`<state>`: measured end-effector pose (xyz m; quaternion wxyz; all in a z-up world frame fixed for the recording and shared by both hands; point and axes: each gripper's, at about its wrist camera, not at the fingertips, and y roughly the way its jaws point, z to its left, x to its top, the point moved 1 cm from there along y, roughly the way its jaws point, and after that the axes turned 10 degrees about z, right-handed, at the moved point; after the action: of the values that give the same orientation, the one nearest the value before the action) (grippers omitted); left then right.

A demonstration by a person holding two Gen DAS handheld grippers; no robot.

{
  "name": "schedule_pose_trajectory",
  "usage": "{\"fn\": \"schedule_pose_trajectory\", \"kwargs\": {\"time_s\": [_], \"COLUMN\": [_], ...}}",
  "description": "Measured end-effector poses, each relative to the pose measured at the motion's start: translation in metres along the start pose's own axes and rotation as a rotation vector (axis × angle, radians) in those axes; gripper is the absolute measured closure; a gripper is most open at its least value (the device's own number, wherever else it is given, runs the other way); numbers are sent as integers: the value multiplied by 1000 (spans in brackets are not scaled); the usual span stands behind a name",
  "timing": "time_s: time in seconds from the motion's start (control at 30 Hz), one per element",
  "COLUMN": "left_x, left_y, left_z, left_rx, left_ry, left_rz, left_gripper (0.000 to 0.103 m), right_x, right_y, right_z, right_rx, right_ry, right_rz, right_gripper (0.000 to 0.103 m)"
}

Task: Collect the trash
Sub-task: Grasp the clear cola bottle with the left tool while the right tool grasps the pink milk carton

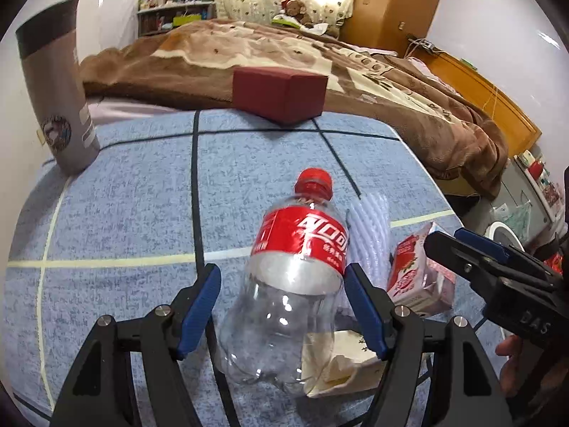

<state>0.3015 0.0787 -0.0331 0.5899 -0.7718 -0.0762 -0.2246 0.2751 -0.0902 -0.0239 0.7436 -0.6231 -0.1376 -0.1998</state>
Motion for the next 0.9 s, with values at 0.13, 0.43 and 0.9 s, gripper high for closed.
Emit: {"fn": "schedule_pose_trajectory", "kwargs": {"time_s": [0.13, 0.43, 0.9], "left_x": [-4, -8, -1], "left_y": [2, 0, 16], "left_z": [6, 11, -2], "left_rx": [8, -20, 51], "left_ry": [-28, -51, -17], "left_rz": [-3, 7, 31], "left_gripper": [30, 32, 32], "right_x": [2, -9, -22], "right_y": [12, 7, 7], "right_z": [2, 4, -12], "right_rx": [-33, -82, -144], "right_ry": [12, -41, -83], "right_rz": [54, 73, 44], "right_gripper": [37, 37, 37]}}
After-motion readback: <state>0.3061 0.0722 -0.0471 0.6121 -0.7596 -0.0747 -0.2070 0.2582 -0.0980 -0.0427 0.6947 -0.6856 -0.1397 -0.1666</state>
